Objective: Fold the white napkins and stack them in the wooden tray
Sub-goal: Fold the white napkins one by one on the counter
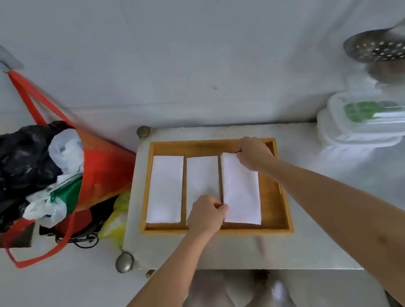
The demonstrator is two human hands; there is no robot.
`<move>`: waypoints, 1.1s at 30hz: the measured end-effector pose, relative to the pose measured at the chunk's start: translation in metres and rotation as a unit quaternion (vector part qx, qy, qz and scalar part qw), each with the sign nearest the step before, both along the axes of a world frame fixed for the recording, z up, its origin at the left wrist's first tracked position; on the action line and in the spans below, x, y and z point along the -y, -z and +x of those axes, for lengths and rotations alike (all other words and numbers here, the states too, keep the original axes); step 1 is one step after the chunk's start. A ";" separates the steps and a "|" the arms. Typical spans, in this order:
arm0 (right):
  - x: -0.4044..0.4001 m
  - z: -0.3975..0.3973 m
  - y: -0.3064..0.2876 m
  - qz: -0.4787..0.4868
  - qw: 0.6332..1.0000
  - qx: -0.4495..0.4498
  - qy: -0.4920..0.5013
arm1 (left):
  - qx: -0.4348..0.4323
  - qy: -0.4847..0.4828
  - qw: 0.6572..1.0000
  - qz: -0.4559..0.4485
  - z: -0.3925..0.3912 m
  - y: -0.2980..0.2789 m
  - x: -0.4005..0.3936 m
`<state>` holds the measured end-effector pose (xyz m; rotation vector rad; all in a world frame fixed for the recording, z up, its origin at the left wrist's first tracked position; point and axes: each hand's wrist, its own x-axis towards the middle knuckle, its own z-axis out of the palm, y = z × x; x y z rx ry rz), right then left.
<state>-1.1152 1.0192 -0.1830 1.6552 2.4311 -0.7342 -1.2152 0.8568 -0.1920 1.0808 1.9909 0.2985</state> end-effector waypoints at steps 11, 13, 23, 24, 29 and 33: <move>0.002 -0.003 0.009 0.028 0.998 0.031 0.041 | -0.065 0.103 0.993 0.005 0.001 0.013 -0.009; 0.009 0.003 0.008 0.043 0.997 -0.023 0.054 | -0.092 0.122 0.988 0.021 0.000 0.009 -0.010; 0.093 0.155 -0.049 0.072 0.954 -0.158 0.243 | -0.103 0.382 0.906 0.152 0.074 -0.059 -0.059; 0.111 0.183 -0.054 0.076 0.946 -0.157 0.271 | -0.103 0.418 0.890 0.149 0.099 -0.063 -0.058; 0.234 0.331 -0.066 0.078 0.887 -0.101 0.443 | -0.147 0.615 0.758 0.159 0.257 -0.072 -0.007; 0.366 0.444 -0.069 0.083 0.822 -0.072 0.559 | -0.159 0.736 0.630 0.192 0.392 -0.076 0.077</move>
